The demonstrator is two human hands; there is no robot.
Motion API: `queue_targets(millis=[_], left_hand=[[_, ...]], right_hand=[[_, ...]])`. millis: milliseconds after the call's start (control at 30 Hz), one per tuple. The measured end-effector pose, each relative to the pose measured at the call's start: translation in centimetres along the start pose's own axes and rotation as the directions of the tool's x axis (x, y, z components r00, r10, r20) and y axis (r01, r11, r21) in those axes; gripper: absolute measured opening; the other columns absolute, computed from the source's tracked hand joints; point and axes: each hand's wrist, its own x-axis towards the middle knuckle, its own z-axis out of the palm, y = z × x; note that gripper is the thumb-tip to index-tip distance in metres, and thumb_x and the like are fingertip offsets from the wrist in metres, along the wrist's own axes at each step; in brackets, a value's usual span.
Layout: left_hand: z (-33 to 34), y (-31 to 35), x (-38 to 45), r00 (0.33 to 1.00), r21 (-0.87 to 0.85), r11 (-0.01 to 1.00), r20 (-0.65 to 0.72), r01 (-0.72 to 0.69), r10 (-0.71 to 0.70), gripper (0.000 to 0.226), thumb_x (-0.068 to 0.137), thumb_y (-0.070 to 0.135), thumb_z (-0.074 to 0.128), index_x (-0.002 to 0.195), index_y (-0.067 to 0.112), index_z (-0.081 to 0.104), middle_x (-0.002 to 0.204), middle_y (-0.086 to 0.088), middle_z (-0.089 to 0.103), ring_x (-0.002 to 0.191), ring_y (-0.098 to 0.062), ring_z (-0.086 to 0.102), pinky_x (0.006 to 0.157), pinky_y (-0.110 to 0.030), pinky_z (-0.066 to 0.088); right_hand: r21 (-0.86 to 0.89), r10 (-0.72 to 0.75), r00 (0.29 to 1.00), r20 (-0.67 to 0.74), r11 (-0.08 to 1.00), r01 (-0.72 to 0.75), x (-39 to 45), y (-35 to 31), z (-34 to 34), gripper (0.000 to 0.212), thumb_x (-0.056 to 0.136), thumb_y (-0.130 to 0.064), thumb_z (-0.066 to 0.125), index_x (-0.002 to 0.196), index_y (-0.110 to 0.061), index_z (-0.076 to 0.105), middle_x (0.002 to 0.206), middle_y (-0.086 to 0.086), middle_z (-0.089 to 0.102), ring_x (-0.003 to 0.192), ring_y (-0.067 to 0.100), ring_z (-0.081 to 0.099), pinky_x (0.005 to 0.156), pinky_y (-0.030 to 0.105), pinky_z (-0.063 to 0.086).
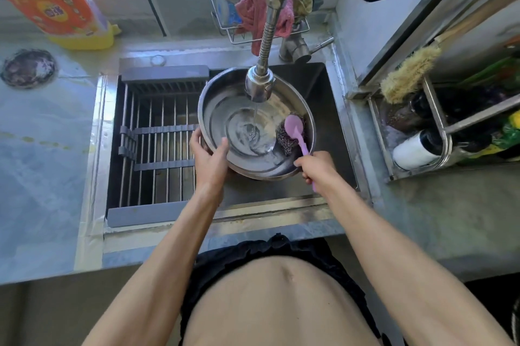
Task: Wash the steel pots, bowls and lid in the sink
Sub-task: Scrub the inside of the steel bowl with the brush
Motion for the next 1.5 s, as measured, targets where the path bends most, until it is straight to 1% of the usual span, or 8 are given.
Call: queue_targets(millis=[100,300,500,700,833,1000,1300,1500], left_hand=[[-1.8,2.5,2.3,0.981,0.147,0.981,0.122,0.13,-0.148,0.048,0.1,0.025,0.064,0.141,0.022,0.038,0.122,-0.005,0.063,0.102,-0.028,0.072,0.071,-0.052,0.064],[-3.3,9.4,6.6,0.893,0.555,0.832,0.371,0.007,-0.255,0.027,0.104,0.033,0.054,0.126,0.017,0.056,0.093,-0.008,0.075,0.084,-0.025,0.076,0.07,-0.05,0.064],[-1.0,10.2,6.1,0.865,0.596,0.796,0.452,-0.111,-0.218,0.031,0.096,0.0,0.05,0.124,0.013,0.055,0.08,-0.014,0.076,0.072,-0.036,0.076,0.058,-0.049,0.063],[0.3,6.9,4.3,0.96,0.509,0.845,0.278,-0.162,0.017,0.058,0.077,0.011,0.045,0.133,0.025,0.048,0.11,-0.01,0.067,0.09,-0.04,0.073,0.063,-0.052,0.063],[1.0,4.4,1.6,0.971,0.437,0.869,0.159,-0.231,0.178,0.033,0.088,0.003,0.046,0.117,0.019,0.048,0.099,-0.006,0.061,0.09,-0.023,0.063,0.084,-0.044,0.054],[0.9,1.9,0.4,0.954,0.332,0.896,0.043,-0.295,0.298,0.034,0.084,-0.01,0.041,0.11,0.011,0.047,0.091,-0.004,0.053,0.078,-0.014,0.05,0.07,-0.018,0.044],[-1.1,1.7,1.4,0.957,0.296,0.91,0.083,-0.29,0.278,0.039,0.083,-0.01,0.047,0.109,0.018,0.054,0.1,-0.014,0.062,0.092,-0.026,0.061,0.082,-0.044,0.056],[0.8,1.1,1.1,0.943,0.228,0.918,-0.002,-0.324,0.333,0.038,0.083,-0.004,0.051,0.12,0.006,0.049,0.086,0.005,0.051,0.073,-0.004,0.051,0.076,-0.029,0.049]], right_hand=[[0.025,-0.013,0.999,-0.031,1.0,0.014,0.0,0.4,-0.3,0.012,0.082,-0.002,0.063,0.081,-0.007,0.053,0.054,0.006,0.048,0.041,0.014,0.039,0.038,0.021,0.027],[-0.142,-0.196,0.977,-0.079,0.973,0.183,0.2,-0.2,-2.0,0.015,0.081,-0.005,0.061,0.077,-0.011,0.048,0.068,0.008,0.053,0.051,0.02,0.045,0.046,0.025,0.031],[-0.327,-0.343,0.933,-0.108,0.899,0.293,0.4,-1.6,-3.7,0.02,0.088,-0.024,0.062,0.091,-0.012,0.047,0.082,0.005,0.054,0.06,0.018,0.05,0.048,0.029,0.033],[-0.84,-0.575,0.81,0.116,0.378,0.389,-1.0,-1.6,-2.3,0.05,0.097,-0.004,0.038,0.143,-0.023,0.048,0.109,0.019,0.064,0.097,0.04,0.063,0.072,0.04,0.047],[-0.686,-0.304,0.921,0.242,0.618,0.384,-1.9,-1.9,1.2,0.028,0.09,-0.016,0.055,0.113,-0.015,0.071,0.105,0.014,0.07,0.094,0.032,0.066,0.071,0.029,0.047],[-0.489,-0.317,0.851,0.419,0.711,0.505,-4.2,-3.1,3.9,0.021,0.091,-0.012,0.056,0.091,-0.017,0.076,0.084,0.007,0.069,0.074,0.023,0.06,0.059,0.026,0.046],[-0.915,-0.56,0.793,0.24,0.141,0.377,-2.4,-3.5,1.7,0.039,0.097,-0.003,0.037,0.128,-0.008,0.061,0.122,0.014,0.065,0.111,0.034,0.063,0.083,0.037,0.05],[-0.603,-0.345,0.886,0.308,0.649,0.463,-3.6,-3.7,4.6,0.028,0.083,-0.014,0.058,0.106,-0.015,0.073,0.101,0.013,0.071,0.095,0.033,0.066,0.08,0.037,0.054]])
